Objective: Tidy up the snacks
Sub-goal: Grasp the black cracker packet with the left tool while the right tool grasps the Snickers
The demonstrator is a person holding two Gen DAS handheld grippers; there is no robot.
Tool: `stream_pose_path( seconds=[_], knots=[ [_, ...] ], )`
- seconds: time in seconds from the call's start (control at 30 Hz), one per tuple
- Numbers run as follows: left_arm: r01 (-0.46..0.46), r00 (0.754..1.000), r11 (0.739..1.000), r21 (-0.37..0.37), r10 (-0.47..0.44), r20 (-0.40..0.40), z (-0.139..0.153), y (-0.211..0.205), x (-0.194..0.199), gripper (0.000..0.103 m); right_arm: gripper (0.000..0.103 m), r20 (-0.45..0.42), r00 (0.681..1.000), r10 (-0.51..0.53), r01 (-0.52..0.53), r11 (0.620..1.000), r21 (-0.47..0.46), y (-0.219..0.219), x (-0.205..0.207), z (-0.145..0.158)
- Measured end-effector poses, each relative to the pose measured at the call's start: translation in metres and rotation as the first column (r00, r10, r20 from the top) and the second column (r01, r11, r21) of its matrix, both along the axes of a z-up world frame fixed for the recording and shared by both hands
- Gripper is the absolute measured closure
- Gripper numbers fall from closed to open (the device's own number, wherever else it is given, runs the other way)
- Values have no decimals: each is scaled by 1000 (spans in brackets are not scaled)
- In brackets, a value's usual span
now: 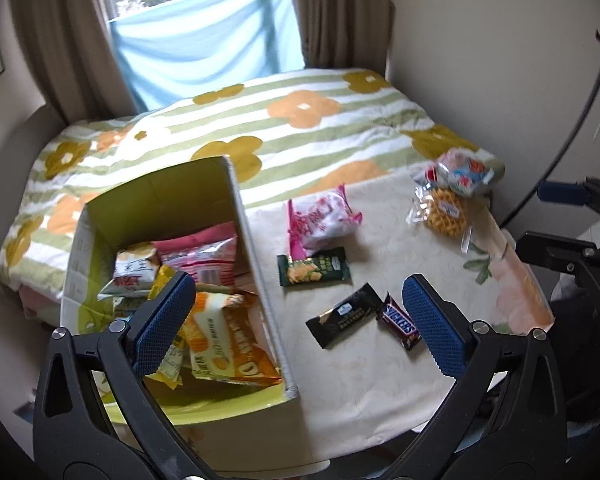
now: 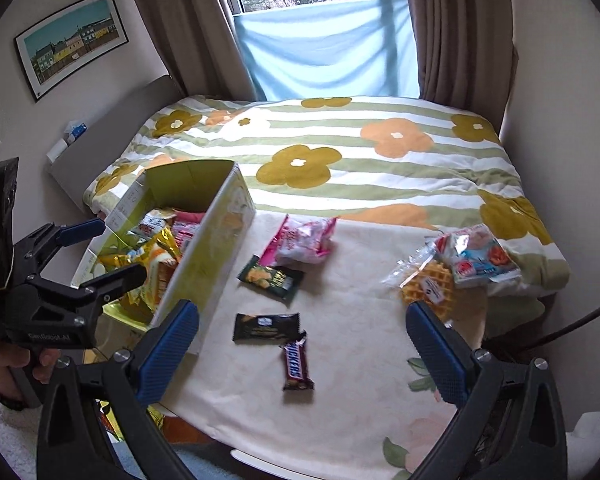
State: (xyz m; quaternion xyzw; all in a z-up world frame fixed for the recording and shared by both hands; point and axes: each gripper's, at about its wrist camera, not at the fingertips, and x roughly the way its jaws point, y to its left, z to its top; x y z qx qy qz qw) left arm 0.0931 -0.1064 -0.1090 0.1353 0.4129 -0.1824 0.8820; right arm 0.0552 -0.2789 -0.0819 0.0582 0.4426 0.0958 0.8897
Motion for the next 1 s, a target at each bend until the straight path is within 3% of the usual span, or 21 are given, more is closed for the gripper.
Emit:
stream_pose_path(
  seconds=[0.13,0.23,0.33,0.43,0.5,0.57,0.77,0.87,1.0],
  knots=[
    [76,996,994,84,-72,-47,-17,-26,3,0,0,-33,999,-17,17,1000,19,-15,-5,-18],
    [169,982,970,176,-152,-108,-36,-48,11,0,0,-61,998,-36,39,997,59,-26,-7,-35],
    [312,942,916,252,-265,-204,-57,-71,22,0,0,-95,995,-39,47,996,82,-29,-8,-51],
    [451,881,836,311,-364,-301,-80,-93,32,3,0,-127,991,-37,49,994,94,-27,-9,-69],
    [517,845,779,354,-400,-355,-98,-103,38,16,0,-150,988,-31,46,994,101,-23,-10,-81],
    [563,815,729,388,-413,-407,-119,-110,43,25,0,-167,985,-28,46,993,105,-18,-11,-92],
    [646,723,669,367,-382,-576,-167,-112,53,27,0,-210,977,-20,46,991,123,-3,-10,-118],
    [665,703,640,386,-361,-613,-183,-111,54,33,0,-230,973,-17,47,991,128,2,-9,-130],
    [677,684,628,384,-344,-643,-196,-112,58,41,0,-251,968,-13,47,990,132,8,-4,-145]
  ],
)
